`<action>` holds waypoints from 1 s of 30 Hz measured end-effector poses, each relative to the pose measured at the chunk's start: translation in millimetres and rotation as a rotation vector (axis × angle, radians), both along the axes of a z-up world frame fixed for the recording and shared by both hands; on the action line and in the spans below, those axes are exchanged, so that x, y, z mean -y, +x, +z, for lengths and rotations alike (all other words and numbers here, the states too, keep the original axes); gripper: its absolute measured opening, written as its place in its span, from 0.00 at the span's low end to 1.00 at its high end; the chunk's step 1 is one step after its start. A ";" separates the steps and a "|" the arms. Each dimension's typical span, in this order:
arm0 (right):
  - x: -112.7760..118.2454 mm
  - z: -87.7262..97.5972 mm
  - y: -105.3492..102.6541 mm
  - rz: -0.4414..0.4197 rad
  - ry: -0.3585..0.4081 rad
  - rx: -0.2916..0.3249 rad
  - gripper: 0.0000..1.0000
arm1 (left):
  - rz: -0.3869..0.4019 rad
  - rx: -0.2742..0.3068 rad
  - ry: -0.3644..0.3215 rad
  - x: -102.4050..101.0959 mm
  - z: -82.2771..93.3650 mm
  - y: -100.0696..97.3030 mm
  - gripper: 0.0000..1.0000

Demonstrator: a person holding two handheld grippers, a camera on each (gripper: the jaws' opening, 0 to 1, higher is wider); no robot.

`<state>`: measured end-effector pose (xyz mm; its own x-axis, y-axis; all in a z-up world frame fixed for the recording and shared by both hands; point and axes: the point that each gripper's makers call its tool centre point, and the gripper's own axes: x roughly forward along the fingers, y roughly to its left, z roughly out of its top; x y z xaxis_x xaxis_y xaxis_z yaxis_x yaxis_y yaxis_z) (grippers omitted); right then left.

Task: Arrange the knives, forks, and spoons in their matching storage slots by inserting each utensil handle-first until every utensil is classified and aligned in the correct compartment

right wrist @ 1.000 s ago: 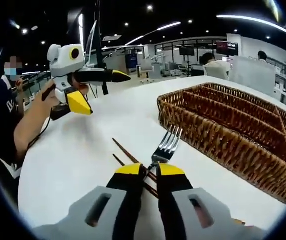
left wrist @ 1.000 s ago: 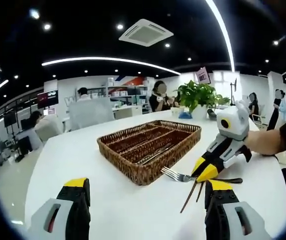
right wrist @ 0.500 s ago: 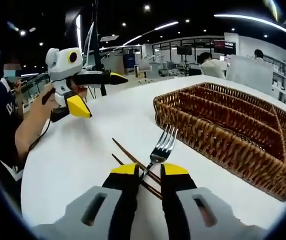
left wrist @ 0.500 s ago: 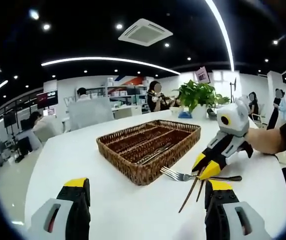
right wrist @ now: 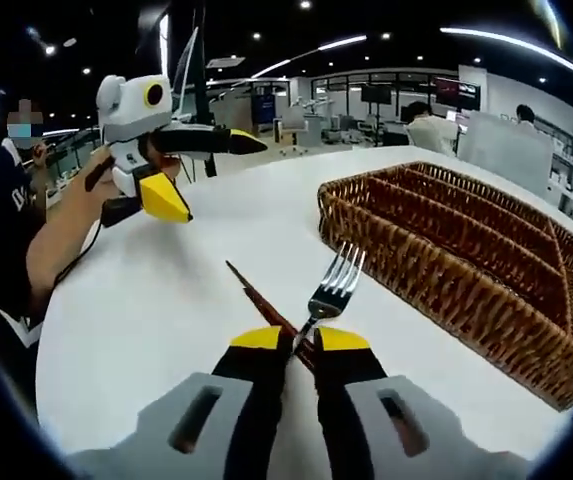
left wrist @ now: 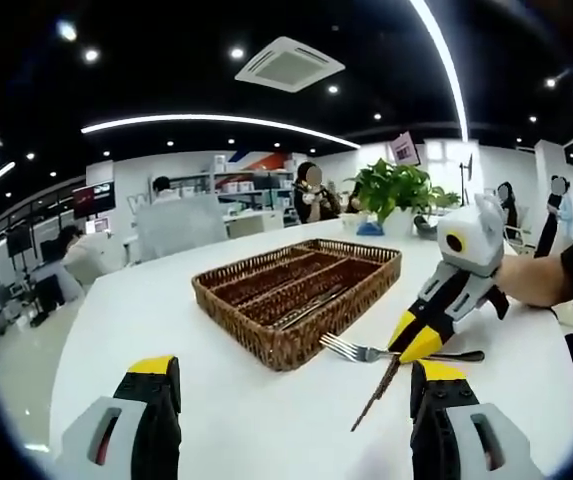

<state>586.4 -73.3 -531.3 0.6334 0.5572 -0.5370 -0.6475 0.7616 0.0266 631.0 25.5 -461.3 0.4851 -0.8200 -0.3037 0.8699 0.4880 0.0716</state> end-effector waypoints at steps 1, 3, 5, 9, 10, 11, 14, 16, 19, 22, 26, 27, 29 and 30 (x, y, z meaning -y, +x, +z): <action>-0.1 0.0 0.2 0.005 -0.005 0.001 0.08 | 0.000 -0.001 0.002 0.2 -0.4 -0.2 1.00; 1.4 0.2 0.7 0.001 0.004 -0.008 0.08 | -0.002 -0.001 0.003 0.7 -0.7 -0.4 1.00; 2.7 0.1 1.2 -0.006 0.015 -0.014 0.07 | -0.004 0.000 0.003 1.3 -0.5 -0.9 1.00; 6.8 0.4 1.8 -0.017 0.000 -0.008 0.05 | -0.002 0.001 0.000 1.1 0.2 -0.4 1.00; 7.8 0.7 1.9 -0.019 0.002 -0.010 0.05 | -0.001 0.001 0.000 0.9 0.1 -0.1 1.00; 9.5 0.6 2.7 -0.022 0.006 -0.015 0.04 | 0.000 0.001 0.001 0.7 0.0 0.3 1.00; 12.8 0.7 3.5 -0.031 0.002 -0.016 0.03 | -0.001 0.001 0.001 1.0 -0.3 0.6 1.00; 14.2 0.8 3.7 -0.036 0.003 -0.018 0.03 | 0.000 0.001 0.001 1.2 -0.2 0.5 1.00; 15.0 0.3 4.2 -0.039 0.007 -0.021 0.03 | 0.000 0.001 0.003 1.3 -0.5 0.6 1.00; 15.9 0.3 4.0 -0.036 0.010 -0.020 0.02 | 0.000 0.001 0.002 1.1 -0.4 0.8 1.00; 16.4 0.5 3.4 -0.024 0.024 -0.022 0.02 | 0.001 0.003 0.000 0.3 0.0 1.4 1.00; 16.8 0.0 4.8 -0.025 0.031 -0.022 0.02 | 0.002 0.003 -0.001 0.1 0.2 1.5 1.00; 17.0 0.8 4.6 -0.024 0.031 -0.022 0.02 | 0.002 0.004 -0.001 -0.1 0.3 1.5 1.00; 18.4 1.4 4.6 -0.031 0.023 -0.015 0.02 | 0.002 0.005 -0.001 -0.1 0.3 1.6 1.00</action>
